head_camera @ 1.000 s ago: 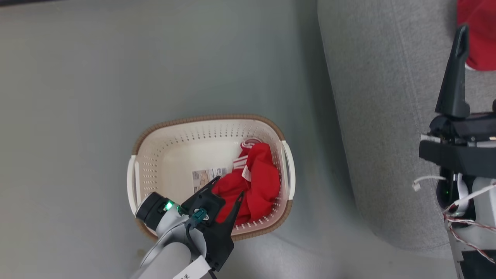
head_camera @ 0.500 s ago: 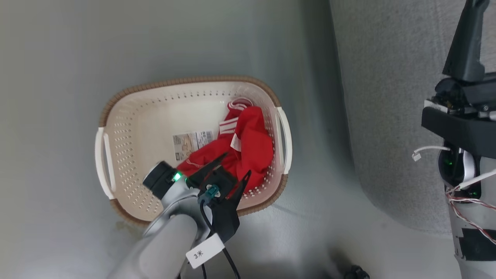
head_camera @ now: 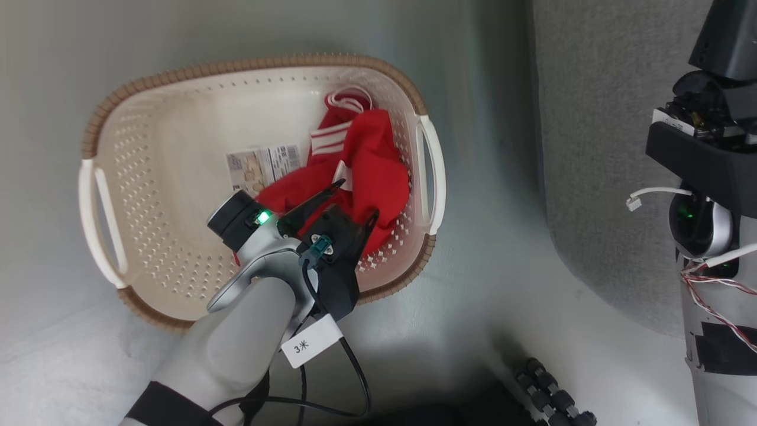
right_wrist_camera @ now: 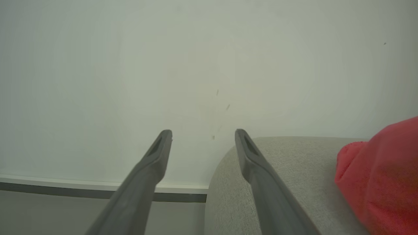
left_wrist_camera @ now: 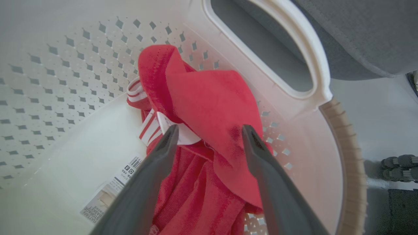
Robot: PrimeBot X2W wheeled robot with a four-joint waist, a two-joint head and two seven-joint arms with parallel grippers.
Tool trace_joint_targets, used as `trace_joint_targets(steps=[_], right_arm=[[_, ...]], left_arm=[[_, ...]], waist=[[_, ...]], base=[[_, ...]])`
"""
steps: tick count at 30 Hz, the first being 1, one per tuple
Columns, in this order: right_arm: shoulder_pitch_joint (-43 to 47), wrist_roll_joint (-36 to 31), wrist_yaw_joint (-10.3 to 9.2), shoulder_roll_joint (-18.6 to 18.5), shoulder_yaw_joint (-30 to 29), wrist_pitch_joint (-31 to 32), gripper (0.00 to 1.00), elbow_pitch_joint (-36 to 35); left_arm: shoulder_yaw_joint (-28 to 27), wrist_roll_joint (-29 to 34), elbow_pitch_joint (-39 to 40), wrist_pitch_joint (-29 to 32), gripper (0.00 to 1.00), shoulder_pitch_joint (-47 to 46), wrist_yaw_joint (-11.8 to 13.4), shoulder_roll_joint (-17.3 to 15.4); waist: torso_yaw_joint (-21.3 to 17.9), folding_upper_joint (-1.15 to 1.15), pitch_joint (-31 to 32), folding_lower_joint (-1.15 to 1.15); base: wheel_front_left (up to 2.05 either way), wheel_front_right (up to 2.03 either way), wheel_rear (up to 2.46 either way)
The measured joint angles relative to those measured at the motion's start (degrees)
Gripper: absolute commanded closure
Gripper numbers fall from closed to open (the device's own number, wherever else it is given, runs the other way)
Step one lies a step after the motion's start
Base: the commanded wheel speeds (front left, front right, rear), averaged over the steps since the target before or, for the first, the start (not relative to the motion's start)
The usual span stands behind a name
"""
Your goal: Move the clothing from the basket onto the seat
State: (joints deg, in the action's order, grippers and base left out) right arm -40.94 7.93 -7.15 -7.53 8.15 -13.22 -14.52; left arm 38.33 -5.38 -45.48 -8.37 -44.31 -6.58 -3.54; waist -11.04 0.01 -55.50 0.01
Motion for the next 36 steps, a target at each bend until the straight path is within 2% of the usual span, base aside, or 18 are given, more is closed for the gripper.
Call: trace_joint_targets(steps=[7,8,9,10,11,12,13,24,36], right_arm=[[-1.07,-0.19,0.00,0.65,0.60,-0.49,0.00,1.37],[-1.13,-0.42,0.00,0.78,0.78,-0.49,0.00,1.62],[-1.26,-0.44,0.00,0.89,1.12,-0.53,0.00,1.93],[-1.44,-0.44,0.00,1.02,1.42,-0.55,0.00,2.23],[-1.62,-0.47,0.00,1.10,1.63,-0.56,0.00,2.45],[-1.76,-0.48,0.00,1.11,1.67,-0.58,0.00,2.57],[-1.92,-0.49,0.00,1.12,1.79,-0.76,0.00,2.83],[-1.97,-0.91,0.19,1.10,2.57,-1.09,0.00,8.32],[0.47,-0.88,1.32,0.91,2.71,-1.49,0.00,15.78]], left_arm=[[0.01,0.00,-3.34,-0.96,0.00,-1.90,-0.04,-0.21],[-0.02,0.00,-3.85,-1.27,0.11,-2.25,-0.04,-0.29],[-0.10,0.00,-4.26,-1.40,0.41,-2.45,-0.04,-0.47],[-0.15,0.00,-4.70,-1.40,0.53,-2.50,-0.04,-0.71],[-0.14,0.00,-5.36,-1.40,0.59,-2.51,-0.04,-0.89],[-0.11,0.00,-5.90,-1.40,0.77,-2.52,-0.05,-0.94],[-0.08,0.00,-6.32,-1.40,1.00,-2.57,-0.05,-0.96],[-1.24,-1.72,-8.67,-4.36,1.00,-3.97,-0.48,-0.32],[-4.41,-5.64,-7.69,-5.93,1.00,-4.53,-0.51,0.04]], waist=[[-0.89,0.00,-3.04,0.00],[-1.05,0.00,-3.24,0.00],[-1.23,0.00,-3.36,0.00],[-1.43,0.00,-3.43,0.00],[-1.63,0.00,-3.47,0.00],[-1.80,0.00,-3.49,0.00],[-1.96,0.00,-3.48,0.00],[-1.52,-0.01,-0.89,-0.01],[1.26,-0.01,6.41,-0.01]], base=[[0.00,0.00,0.00],[0.00,0.00,0.00],[0.00,0.00,0.00],[0.00,0.00,0.00],[0.00,0.00,0.00],[0.00,0.00,0.00],[0.00,0.00,0.00],[0.00,0.00,0.00],[0.00,0.00,0.00]])
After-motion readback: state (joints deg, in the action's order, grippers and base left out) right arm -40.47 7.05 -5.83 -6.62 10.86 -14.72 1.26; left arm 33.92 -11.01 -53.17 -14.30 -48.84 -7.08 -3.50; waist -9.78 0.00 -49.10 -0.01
